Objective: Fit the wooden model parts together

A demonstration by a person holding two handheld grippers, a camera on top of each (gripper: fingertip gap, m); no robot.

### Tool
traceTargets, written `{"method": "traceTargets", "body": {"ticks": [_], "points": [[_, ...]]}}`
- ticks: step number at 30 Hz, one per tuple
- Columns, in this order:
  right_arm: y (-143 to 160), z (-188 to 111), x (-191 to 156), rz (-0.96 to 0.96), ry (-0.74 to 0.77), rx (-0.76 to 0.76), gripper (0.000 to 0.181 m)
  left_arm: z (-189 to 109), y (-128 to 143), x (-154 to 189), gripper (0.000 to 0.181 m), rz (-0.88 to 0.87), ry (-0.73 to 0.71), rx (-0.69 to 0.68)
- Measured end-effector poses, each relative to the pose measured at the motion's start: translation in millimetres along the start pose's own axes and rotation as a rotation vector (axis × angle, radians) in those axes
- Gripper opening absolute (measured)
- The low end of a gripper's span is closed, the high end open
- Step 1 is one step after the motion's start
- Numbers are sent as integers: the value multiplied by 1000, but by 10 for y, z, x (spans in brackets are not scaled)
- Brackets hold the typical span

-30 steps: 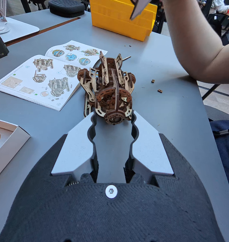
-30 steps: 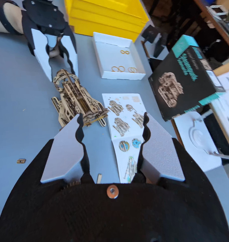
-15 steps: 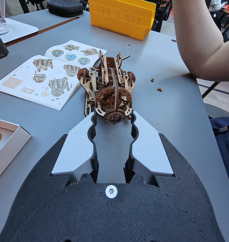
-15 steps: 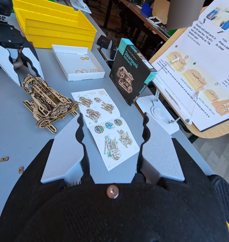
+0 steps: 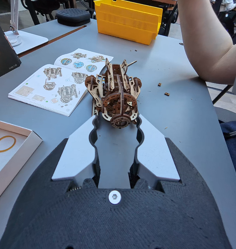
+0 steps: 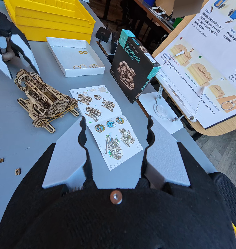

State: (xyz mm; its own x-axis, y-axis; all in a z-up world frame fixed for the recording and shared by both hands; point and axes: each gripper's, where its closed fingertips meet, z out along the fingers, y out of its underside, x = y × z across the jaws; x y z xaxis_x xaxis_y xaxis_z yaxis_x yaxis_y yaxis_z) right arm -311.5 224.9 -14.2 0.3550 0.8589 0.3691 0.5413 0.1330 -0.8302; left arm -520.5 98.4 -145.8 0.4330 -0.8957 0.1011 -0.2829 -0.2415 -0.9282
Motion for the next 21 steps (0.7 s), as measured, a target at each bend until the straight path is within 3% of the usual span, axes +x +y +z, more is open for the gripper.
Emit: {"method": "traceTargets", "body": {"ticks": [6, 21], "points": [[35, 4, 35, 19, 11, -12, 90, -48, -106, -24, 73, -11, -17, 57], [83, 66, 25, -6, 15, -46, 91, -50, -119, -19, 75, 10, -29, 59]]}}
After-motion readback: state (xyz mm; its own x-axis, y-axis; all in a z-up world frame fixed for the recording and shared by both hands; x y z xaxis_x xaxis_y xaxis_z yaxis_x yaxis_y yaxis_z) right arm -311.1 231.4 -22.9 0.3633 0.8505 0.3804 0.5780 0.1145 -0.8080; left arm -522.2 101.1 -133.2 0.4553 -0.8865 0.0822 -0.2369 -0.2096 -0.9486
